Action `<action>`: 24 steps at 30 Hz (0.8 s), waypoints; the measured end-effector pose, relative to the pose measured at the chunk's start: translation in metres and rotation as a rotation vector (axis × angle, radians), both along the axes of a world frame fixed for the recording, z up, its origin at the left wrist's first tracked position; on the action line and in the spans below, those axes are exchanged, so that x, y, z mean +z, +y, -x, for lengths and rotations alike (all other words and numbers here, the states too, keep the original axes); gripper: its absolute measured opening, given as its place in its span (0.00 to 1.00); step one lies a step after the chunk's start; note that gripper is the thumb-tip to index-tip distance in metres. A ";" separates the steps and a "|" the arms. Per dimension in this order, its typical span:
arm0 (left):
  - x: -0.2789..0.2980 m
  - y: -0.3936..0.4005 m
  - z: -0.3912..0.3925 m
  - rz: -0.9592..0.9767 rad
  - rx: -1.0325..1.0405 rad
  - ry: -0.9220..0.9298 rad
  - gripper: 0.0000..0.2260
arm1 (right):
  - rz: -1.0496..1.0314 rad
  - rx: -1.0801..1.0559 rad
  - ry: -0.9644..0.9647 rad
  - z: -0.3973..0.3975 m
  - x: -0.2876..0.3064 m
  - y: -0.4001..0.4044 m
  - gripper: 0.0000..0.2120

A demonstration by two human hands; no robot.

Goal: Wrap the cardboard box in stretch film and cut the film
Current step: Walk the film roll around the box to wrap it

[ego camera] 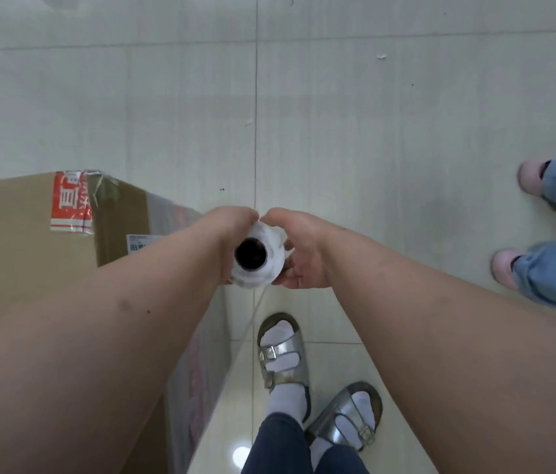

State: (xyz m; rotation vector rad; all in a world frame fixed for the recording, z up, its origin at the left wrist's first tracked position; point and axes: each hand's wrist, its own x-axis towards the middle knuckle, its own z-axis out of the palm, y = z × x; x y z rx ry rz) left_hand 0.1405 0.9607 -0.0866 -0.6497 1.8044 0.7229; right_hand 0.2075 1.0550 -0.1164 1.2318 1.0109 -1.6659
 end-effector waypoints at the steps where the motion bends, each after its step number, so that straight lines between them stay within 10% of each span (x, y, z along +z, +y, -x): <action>1: 0.002 0.005 0.007 0.006 -0.075 0.060 0.10 | 0.011 0.017 -0.003 0.006 -0.002 0.003 0.18; 6: 0.004 0.010 0.034 0.018 -0.491 0.369 0.18 | -0.084 0.081 -0.054 0.033 -0.005 0.010 0.22; 15: -0.001 0.002 0.056 0.017 0.230 -0.163 0.19 | -0.203 0.165 -0.064 0.069 -0.010 0.019 0.28; 24: 0.009 0.013 0.099 -0.047 -0.001 0.121 0.11 | -0.072 0.249 0.036 0.116 -0.002 0.029 0.15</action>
